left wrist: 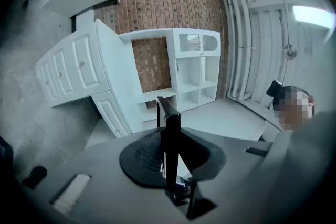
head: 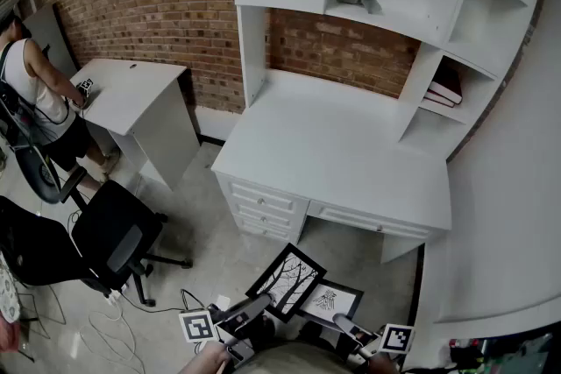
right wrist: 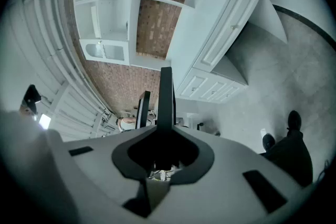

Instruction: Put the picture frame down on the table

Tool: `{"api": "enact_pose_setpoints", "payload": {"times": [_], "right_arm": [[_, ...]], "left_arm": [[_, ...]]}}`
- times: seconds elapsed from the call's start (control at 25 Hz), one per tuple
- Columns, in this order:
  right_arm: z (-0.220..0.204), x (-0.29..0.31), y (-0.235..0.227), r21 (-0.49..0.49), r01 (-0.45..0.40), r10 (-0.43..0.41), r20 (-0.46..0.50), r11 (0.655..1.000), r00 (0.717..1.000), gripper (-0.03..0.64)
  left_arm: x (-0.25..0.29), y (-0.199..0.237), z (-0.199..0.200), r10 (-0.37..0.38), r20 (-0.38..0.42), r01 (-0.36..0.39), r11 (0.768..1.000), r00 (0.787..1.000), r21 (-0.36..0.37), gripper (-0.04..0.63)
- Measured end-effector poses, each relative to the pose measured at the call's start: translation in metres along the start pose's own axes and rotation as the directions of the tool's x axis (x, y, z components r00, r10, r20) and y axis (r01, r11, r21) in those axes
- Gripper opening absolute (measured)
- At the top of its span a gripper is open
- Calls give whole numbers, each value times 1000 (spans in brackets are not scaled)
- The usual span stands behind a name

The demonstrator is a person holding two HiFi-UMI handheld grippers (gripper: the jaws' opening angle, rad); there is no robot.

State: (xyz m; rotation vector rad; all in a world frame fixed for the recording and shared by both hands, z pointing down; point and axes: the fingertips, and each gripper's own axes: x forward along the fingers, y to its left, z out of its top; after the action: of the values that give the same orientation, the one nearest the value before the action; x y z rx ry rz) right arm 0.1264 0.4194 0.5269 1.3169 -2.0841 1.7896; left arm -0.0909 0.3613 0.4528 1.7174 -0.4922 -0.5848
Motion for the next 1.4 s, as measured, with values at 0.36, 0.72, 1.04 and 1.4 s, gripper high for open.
{"api": "enact_pose_setpoints", "payload": {"times": [0.36,0.72,1.04,1.4], "right_arm": [[-41,49,107,190,-352,322,171,916,931,35],[-46,49,113,224,-363,308,248,904,919,36],[-45,53,119,203,-364,315,236,909,919,35],[-34,37,73,62,-146,133,179,987,975,35]], "left_arm": [[-71,-4,46,-31,14,30,999,999,21,60],[-75,-11,52,-60,-12,60,998,998,32,58],[-78,-13,57,-73,0,73,997,997,39,60],[-59,-16,56,-63,-23,65,996,998,58,60]]}}
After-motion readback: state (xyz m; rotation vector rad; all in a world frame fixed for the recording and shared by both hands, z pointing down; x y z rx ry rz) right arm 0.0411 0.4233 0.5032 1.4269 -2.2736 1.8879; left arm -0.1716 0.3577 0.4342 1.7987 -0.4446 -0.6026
